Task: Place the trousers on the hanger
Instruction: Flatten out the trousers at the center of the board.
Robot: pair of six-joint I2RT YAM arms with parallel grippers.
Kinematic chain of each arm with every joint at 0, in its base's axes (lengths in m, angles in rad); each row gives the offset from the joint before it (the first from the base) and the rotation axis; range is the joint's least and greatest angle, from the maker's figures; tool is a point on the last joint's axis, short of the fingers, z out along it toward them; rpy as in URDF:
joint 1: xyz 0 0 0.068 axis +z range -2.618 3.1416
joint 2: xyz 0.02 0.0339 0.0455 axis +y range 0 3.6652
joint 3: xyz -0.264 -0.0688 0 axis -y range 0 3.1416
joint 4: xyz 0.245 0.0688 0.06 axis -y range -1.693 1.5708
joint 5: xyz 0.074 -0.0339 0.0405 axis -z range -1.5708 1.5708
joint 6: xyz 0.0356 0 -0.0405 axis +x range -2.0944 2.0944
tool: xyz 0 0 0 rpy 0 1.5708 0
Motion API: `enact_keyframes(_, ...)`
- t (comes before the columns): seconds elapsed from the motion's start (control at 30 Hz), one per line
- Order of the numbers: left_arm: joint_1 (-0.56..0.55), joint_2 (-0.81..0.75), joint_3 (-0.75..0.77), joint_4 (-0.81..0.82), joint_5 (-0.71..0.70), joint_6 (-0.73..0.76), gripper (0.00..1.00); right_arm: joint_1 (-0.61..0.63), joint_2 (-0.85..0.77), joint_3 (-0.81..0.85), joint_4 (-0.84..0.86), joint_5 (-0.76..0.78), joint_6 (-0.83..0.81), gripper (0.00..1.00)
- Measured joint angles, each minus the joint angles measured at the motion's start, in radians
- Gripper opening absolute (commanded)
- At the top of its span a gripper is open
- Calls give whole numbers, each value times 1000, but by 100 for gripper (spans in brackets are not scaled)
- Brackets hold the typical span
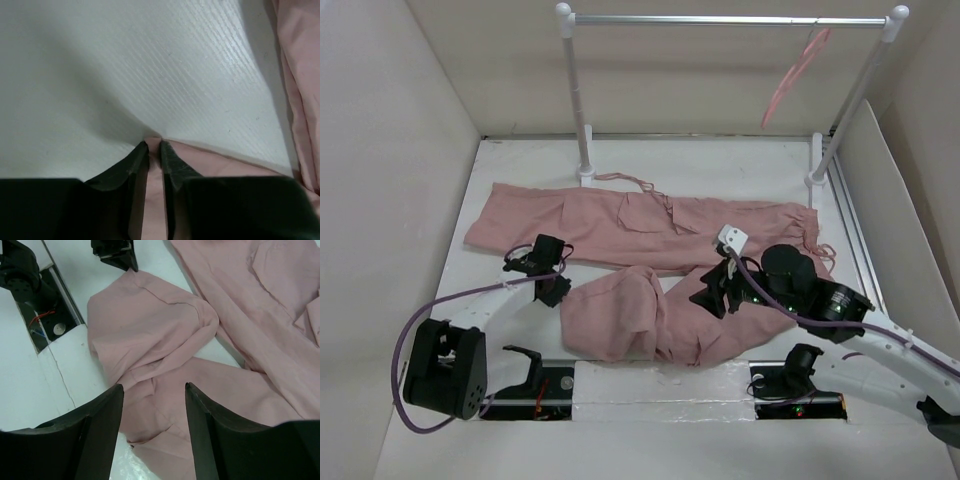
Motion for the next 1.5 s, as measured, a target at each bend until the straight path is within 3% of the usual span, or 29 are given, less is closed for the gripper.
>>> enact_keyframes(0.03, 0, 9, -2, 8, 0, 2, 0, 0, -8, 0, -6, 6, 4, 59)
enact_keyframes(0.2, 0, 45, 25, 14, -8, 21, 0, 0, -51, 2, -43, 56, 16, 63)
enact_keyframes(0.37, 0, -3, 119, -87, -39, 59, 0, -10, -69, 3, -119, 135, 38, 67)
enact_keyframes(0.53, 0, -227, 415, -221, -132, 111, 0, -59, -70, -1, -186, 207, 87, 67)
enact_keyframes(0.67, 0, -354, 567, -319, -188, 120, 0, -105, -102, -28, -211, 250, 117, 68)
enact_keyframes(0.87, 3, -422, 768, -554, -261, 115, 0, -188, -128, -45, -225, 254, 117, 69)
enact_keyframes(1.1, 127, -482, 922, -608, -329, 194, 0, -294, -85, -79, -210, 222, 85, 73)
enact_keyframes(1.23, 132, -399, 1074, -598, -320, 249, 0, -359, -47, -80, -184, 151, 47, 72)
enact_keyframes(1.5, 131, -26, 1359, -388, -122, 326, 0, -399, 29, -77, -135, 91, -6, 72)
